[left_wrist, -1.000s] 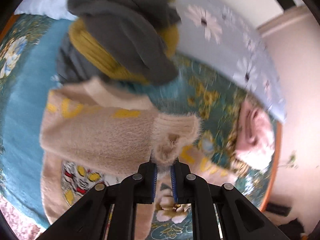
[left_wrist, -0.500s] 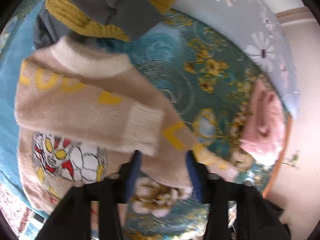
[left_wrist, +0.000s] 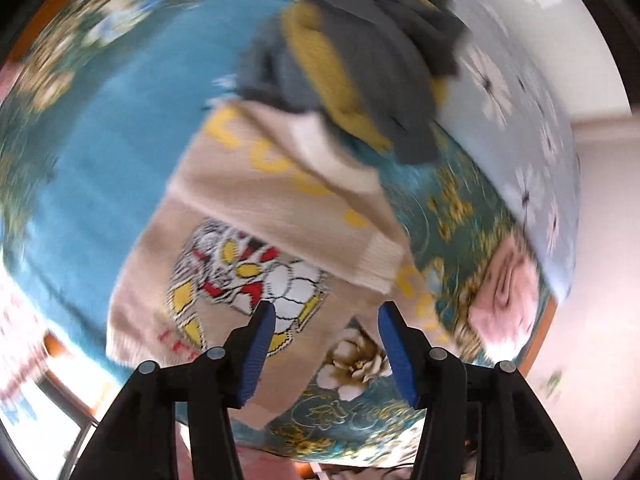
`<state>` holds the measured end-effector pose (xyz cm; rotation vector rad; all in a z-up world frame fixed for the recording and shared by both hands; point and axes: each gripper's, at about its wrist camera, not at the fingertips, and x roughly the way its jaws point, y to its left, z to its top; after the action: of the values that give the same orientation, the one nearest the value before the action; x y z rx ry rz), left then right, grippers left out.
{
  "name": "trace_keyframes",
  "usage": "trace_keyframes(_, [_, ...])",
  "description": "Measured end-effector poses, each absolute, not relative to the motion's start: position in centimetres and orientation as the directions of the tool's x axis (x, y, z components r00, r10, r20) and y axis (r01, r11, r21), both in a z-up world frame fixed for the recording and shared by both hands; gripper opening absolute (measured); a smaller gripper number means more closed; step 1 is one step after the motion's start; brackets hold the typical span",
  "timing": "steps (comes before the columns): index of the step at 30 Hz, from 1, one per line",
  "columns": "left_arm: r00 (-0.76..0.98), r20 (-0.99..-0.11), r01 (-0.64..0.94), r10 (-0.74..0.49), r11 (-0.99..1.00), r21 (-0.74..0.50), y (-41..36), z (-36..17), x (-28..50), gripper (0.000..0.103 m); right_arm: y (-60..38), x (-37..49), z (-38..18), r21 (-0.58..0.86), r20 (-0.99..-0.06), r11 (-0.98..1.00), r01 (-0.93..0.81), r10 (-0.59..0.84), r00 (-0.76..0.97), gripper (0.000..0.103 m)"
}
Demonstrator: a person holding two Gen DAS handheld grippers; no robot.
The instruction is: Fold clothes
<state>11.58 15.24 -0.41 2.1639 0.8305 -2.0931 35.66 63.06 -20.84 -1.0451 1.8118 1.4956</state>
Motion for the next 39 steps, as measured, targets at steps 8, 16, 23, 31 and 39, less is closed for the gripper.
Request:
trace_keyframes(8, [-0.04, -0.935, 0.461, 0.353, -0.824, -0.331, 12.2, -0.5, 13.6, 0.057, 63.3, 34.4, -22.9, 0.513, -0.816, 0.145, -0.846, -0.223, -0.533, 0.032])
trace_keyframes(16, [-0.045, -0.923, 0.475, 0.381, -0.805, -0.356, 11.7, -0.7, 14.0, 0.057, 62.8, 33.5, -20.5, 0.559, -0.797, 0.128, -0.819, -0.191, -0.573, 0.009])
trace_keyframes(23, [-0.08, -0.894, 0.454, 0.441, -0.782, -0.427, 11.8, 0.1, 13.4, 0.057, 61.1, 30.9, -12.8, 0.694, -0.713, -0.004, -0.72, -0.144, -0.687, 0.009])
trace_keyframes(31, [-0.119, -0.849, 0.485, 0.515, -0.716, -0.502, 6.8, -0.3, 14.2, 0.057, 56.7, 26.2, -4.8, 0.787, -0.617, -0.159, -0.596, -0.175, -0.768, 0.009])
trace_keyframes(39, [-0.167, -0.84, 0.465, 0.516, -0.71, -0.528, -3.9, -0.5, 13.8, 0.057, 46.9, 19.0, 0.0, 0.774, -0.625, -0.293, -0.562, -0.211, -0.751, 0.009])
